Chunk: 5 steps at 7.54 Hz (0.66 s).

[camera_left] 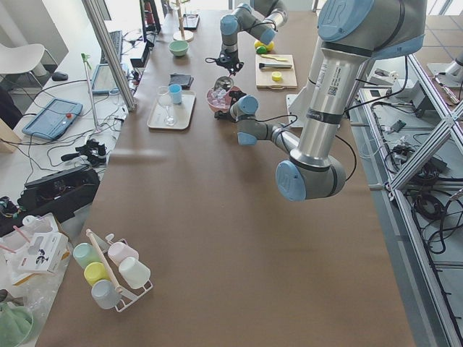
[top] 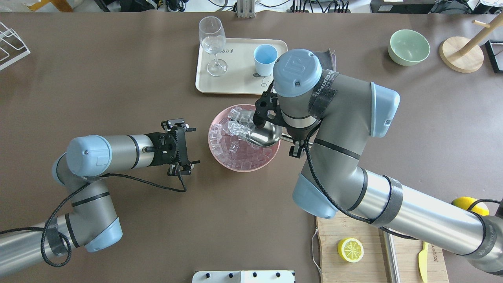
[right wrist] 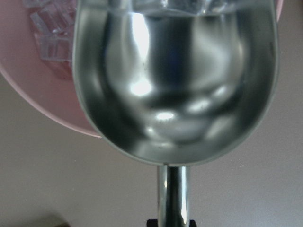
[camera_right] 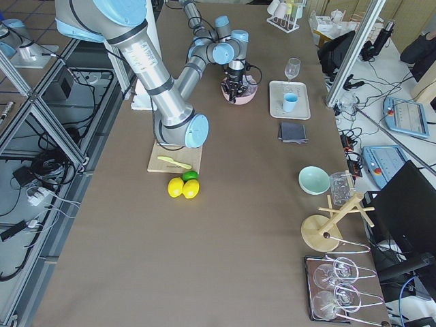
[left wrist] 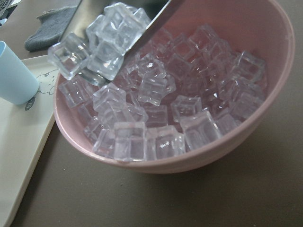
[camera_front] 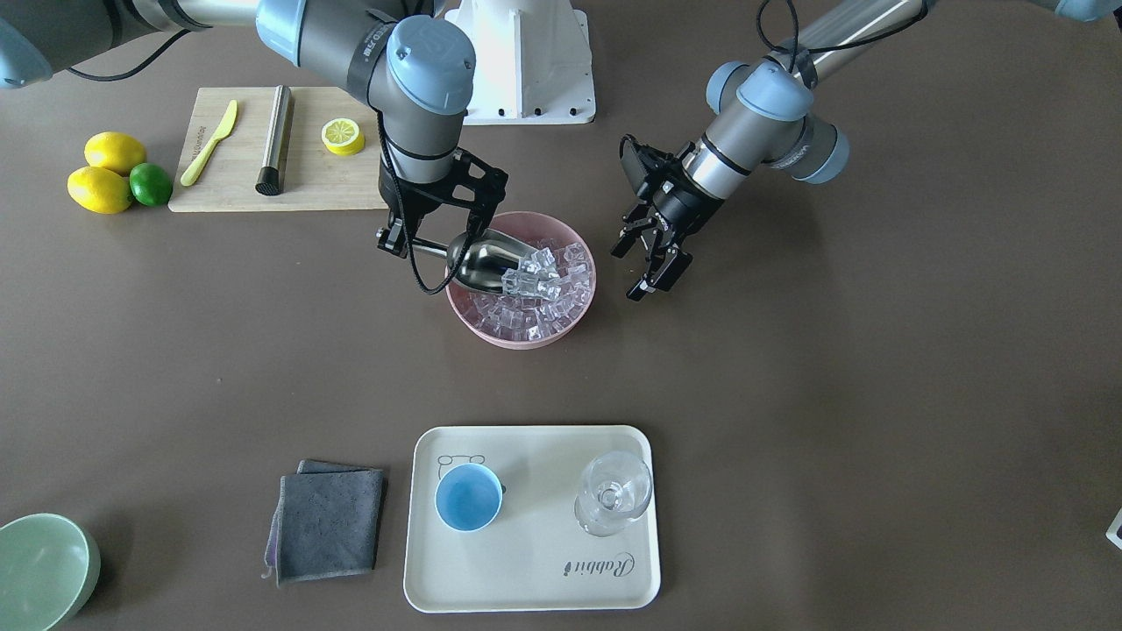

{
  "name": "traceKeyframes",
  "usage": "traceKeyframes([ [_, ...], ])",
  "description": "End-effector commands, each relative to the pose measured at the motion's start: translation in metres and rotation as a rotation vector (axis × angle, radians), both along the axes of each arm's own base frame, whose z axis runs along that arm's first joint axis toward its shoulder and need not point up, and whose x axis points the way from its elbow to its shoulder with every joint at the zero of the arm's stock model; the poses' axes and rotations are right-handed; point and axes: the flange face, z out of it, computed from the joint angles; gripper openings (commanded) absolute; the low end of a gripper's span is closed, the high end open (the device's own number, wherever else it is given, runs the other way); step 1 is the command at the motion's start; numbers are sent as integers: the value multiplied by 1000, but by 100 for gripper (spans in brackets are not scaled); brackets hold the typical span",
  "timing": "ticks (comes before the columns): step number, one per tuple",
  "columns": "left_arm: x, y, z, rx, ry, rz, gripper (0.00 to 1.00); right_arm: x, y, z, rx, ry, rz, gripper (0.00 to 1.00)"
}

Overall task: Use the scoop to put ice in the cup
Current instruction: 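Lift the ice-filled scoop out of the bowl with the right gripper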

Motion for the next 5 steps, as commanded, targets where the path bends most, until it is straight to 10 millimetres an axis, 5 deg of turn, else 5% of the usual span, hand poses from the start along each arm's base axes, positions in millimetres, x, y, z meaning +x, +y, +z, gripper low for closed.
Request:
traceKeyframes([
  [1, 0, -2, -7, 4, 10, 6, 98, 14, -16, 1, -27, -83, 67, 0],
  [5, 2, -3, -13, 6, 12, 6, 98, 21, -23, 1, -17, -180, 156, 0],
])
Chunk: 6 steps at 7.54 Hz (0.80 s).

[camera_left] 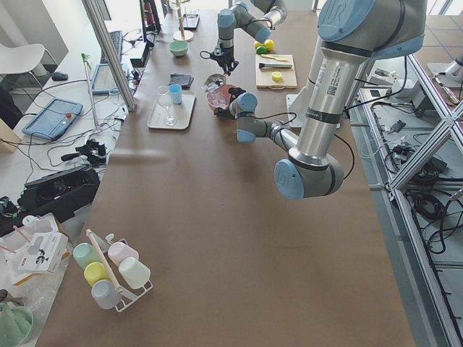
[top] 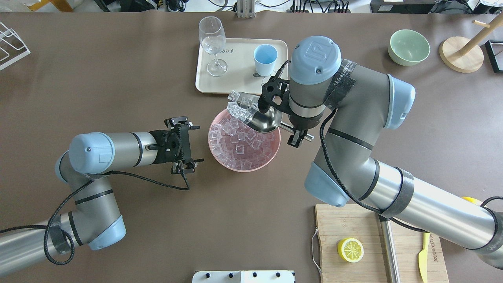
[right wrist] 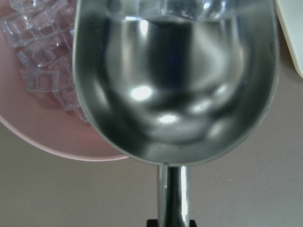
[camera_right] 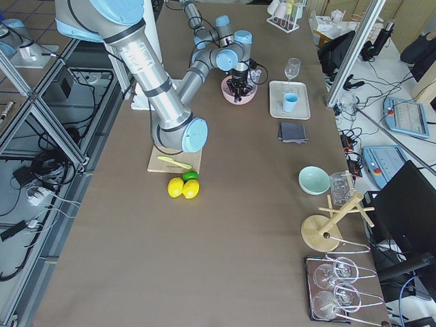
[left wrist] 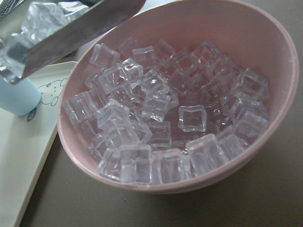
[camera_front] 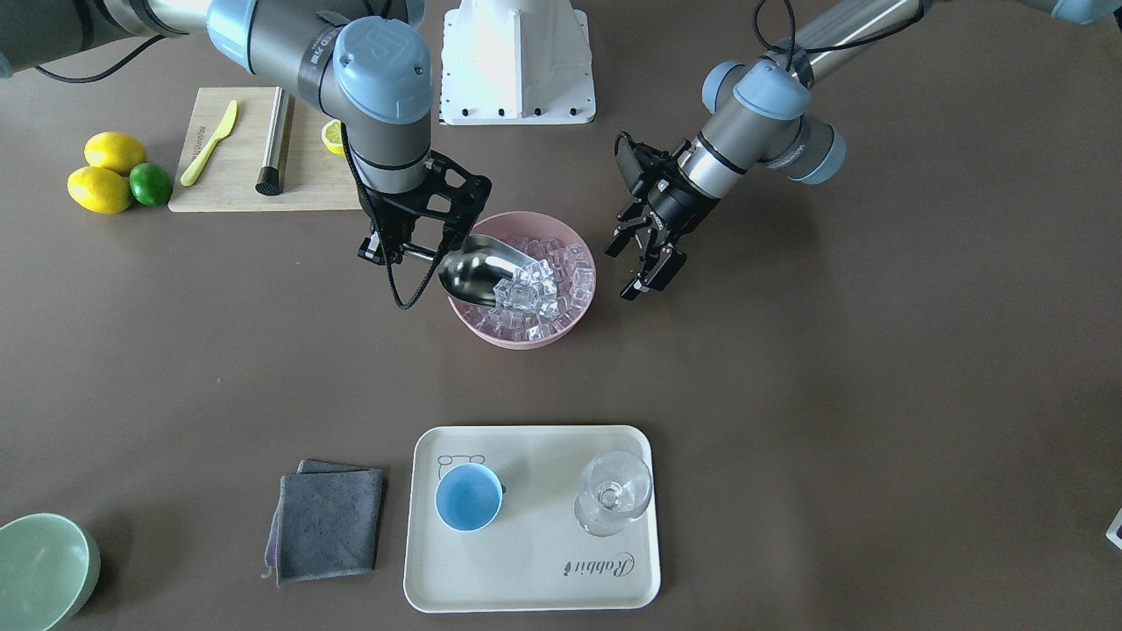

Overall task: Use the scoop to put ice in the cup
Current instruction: 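Lift the ice-filled scoop out of the bowl with the right gripper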

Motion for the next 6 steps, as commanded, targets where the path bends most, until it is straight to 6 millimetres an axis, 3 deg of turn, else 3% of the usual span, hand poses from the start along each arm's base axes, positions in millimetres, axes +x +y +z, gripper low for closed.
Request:
traceKeyframes([
  [1, 0, 0, 0, 0, 0, 2, 98, 7, -2, -1, 4, -69, 58, 0],
  [6, -7, 1, -15, -16, -14, -5, 98, 15, -7, 7, -15, -67, 74, 0],
])
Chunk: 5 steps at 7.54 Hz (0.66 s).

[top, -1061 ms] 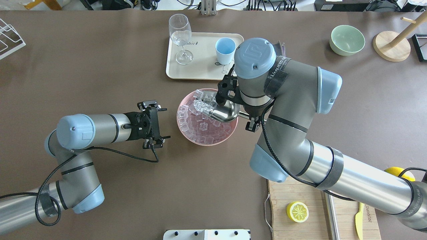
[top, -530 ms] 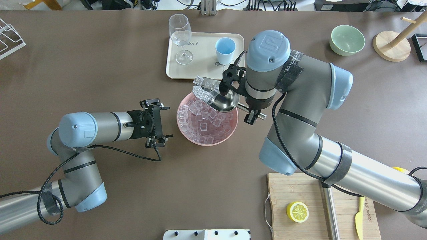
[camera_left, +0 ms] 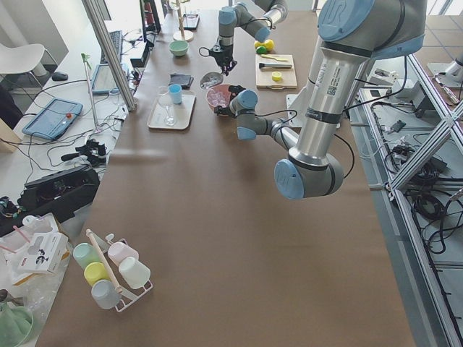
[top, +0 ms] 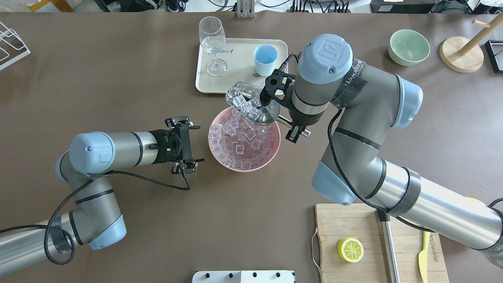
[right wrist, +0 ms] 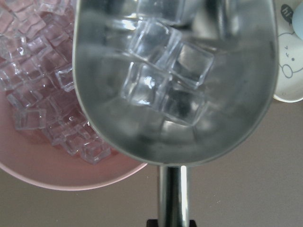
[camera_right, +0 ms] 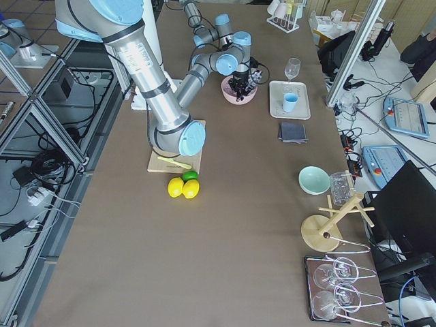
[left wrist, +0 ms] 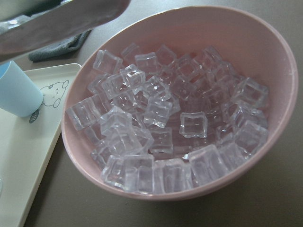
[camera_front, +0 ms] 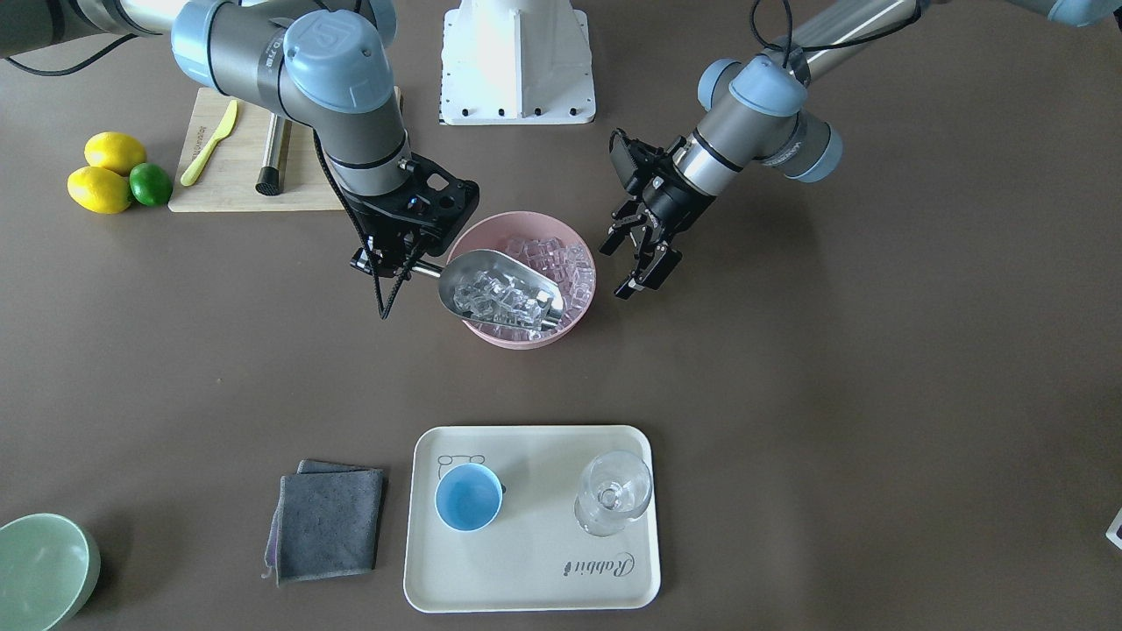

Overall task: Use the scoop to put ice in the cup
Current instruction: 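Lift the ice-filled scoop out of the bowl with the right gripper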

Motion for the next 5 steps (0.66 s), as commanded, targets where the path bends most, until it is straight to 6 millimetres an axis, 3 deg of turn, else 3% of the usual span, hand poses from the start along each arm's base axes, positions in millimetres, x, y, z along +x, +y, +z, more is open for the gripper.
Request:
traceKeyframes([
  [1, -5, -1, -4, -5, -7, -4, 98, 14, -11, 4, -63, 9, -1, 0],
  [3, -16, -13, -5, -4, -8, -28, 98, 31, -28, 0, -148, 31, 8, 0],
  [5, -36, -13, -17, -32, -57, -45, 98, 41, -77, -6, -304, 25, 5, 0],
])
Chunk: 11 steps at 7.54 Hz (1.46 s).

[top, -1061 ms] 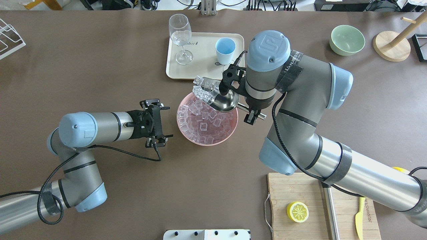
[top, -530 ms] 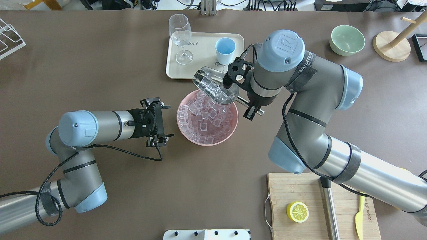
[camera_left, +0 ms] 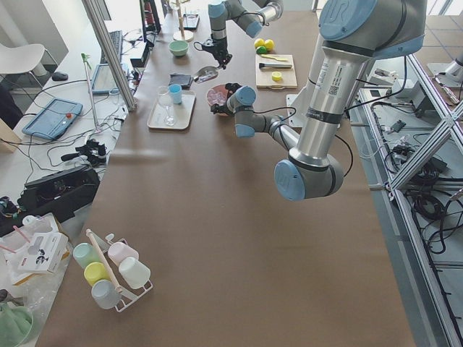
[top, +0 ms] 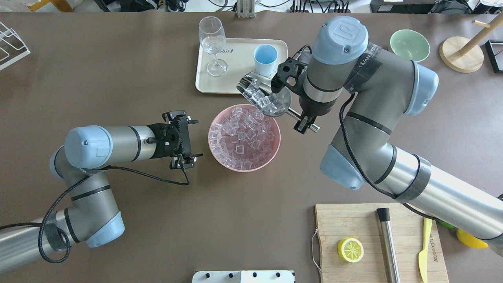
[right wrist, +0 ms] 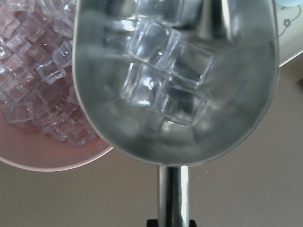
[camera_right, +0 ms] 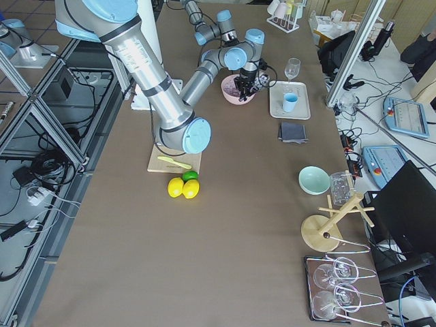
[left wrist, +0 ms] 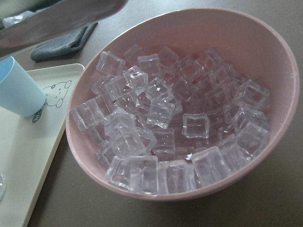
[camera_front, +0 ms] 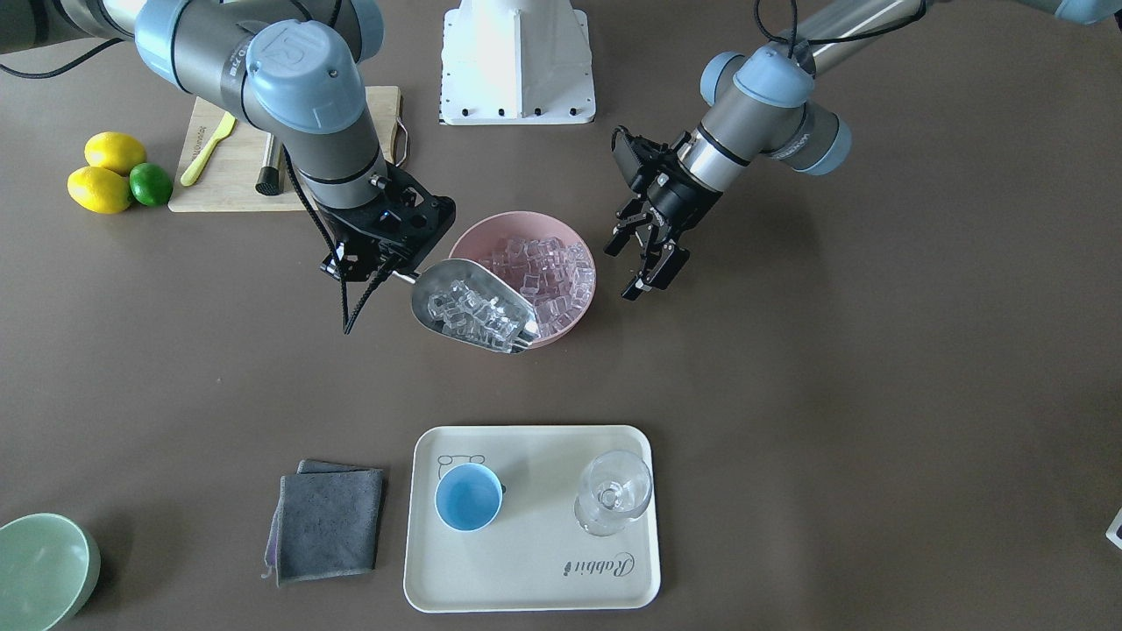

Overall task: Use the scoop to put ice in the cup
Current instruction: 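Lift the ice-filled scoop out of the bowl with the right gripper, then tip the scoop over the light-blue cup with the right gripper while the left arm withdraws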

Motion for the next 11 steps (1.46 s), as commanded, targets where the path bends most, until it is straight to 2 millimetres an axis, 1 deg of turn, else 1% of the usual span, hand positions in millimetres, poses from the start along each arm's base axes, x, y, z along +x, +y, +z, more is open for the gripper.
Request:
traceKeyframes([
  [1, -21, 2, -12, -27, -46, -15, 98, 11, -68, -6, -186, -11, 17, 0],
  [2, -26, 4, -16, -30, -51, -18, 98, 13, -89, -9, -221, 9, 28, 0],
  [3, -36, 5, -18, -42, -71, -24, 98, 16, -112, -20, -246, 40, 12, 0],
  [4, -45, 7, -24, -59, -99, -32, 98, 14, -135, -32, -288, 74, 6, 0],
  [5, -50, 9, -25, -64, -108, -35, 98, 15, -152, -38, -318, 103, 8, 0],
  [6, -51, 9, -23, -65, -111, -36, 98, 12, -163, -38, -347, 145, -12, 0],
  [7, -51, 9, -23, -64, -109, -36, 98, 12, -168, -34, -370, 186, -31, 0],
  [8, -52, 8, -22, -65, -111, -39, 98, 13, -168, -28, -392, 241, -38, 0],
  [10, -55, 6, -21, -65, -114, -40, 98, 14, -171, -43, -457, 351, -47, 0],
  [11, -64, 2, -7, -76, -133, -50, 98, 15, -168, -45, -473, 383, -48, 0],
])
